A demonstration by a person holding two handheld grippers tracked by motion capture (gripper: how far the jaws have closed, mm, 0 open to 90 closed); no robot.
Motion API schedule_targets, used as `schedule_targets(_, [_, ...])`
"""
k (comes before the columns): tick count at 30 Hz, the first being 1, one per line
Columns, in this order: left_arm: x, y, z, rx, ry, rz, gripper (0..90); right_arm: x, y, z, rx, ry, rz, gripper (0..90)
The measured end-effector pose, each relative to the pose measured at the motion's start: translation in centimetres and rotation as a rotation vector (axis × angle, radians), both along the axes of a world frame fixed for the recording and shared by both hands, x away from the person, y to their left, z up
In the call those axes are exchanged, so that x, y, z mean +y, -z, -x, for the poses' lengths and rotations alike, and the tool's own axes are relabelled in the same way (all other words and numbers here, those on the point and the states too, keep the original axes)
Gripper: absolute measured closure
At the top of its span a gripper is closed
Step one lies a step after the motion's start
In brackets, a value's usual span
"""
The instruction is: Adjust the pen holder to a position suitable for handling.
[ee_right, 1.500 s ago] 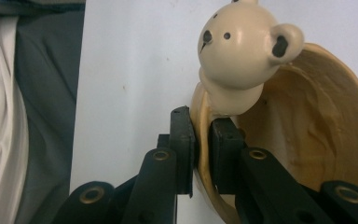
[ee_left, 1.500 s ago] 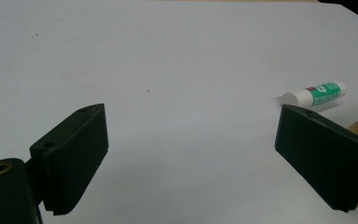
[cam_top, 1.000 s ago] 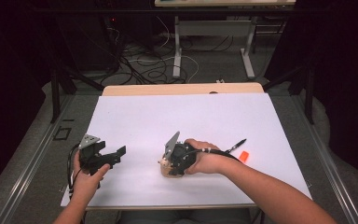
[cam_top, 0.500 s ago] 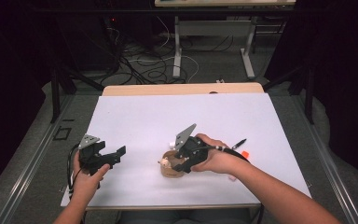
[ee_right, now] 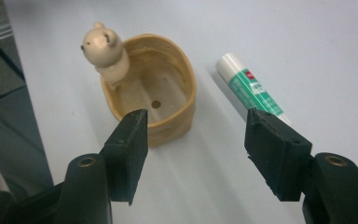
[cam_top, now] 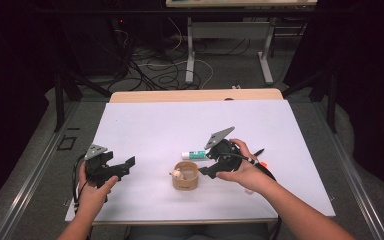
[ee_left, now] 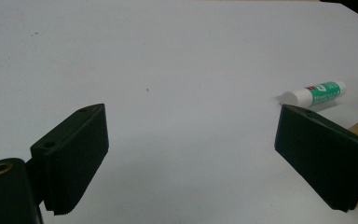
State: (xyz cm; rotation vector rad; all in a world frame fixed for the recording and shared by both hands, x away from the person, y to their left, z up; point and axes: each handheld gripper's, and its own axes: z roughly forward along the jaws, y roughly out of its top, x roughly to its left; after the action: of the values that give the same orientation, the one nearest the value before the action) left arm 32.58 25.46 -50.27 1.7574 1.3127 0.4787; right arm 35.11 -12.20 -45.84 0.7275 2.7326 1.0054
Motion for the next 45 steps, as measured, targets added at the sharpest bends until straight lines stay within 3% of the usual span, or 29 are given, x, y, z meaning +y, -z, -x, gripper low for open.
schedule_targets(3, [0.0,0.0,0.0,-0.001,0.001,-0.001,9.9,-0.8,0.2,0.3,-0.023,0.049,-0.026,42.7])
schedule_targets(11, [0.0,0.0,0.0,0.002,0.000,0.001,10.0,-3.1,1.4,1.9,0.002,0.154,-0.078,61.8])
schedule_targets(12, [0.0,0.0,0.0,0.000,0.000,0.002,10.0,-3.3,1.7,2.0,-0.016,0.170,-0.087,63.8])
schedule_targets(16, [0.0,-0.1,0.0,0.001,0.002,0.001,10.0,-4.3,2.6,2.3,0.003,0.211,-0.078,71.3])
schedule_targets(23, [0.1,-0.1,0.0,0.000,-0.003,-0.001,10.1,-5.8,4.6,2.3,0.040,0.280,-0.018,89.2])
schedule_targets(28, [0.1,0.0,0.0,-0.001,-0.006,0.001,10.1,-7.0,5.5,2.0,0.074,0.321,-0.011,90.0])
schedule_targets(29, [0.1,0.0,0.0,-0.001,-0.006,0.000,10.1,-7.1,5.8,1.9,0.055,0.337,-0.020,90.0])
schedule_targets(38, [0.1,-0.1,0.0,-0.006,-0.007,0.001,10.2,-8.6,6.7,2.1,0.096,0.353,0.013,90.0])
schedule_targets(45, [0.1,-0.1,0.0,-0.006,-0.006,0.002,10.2,-9.4,7.2,2.4,0.105,0.387,0.008,90.0])
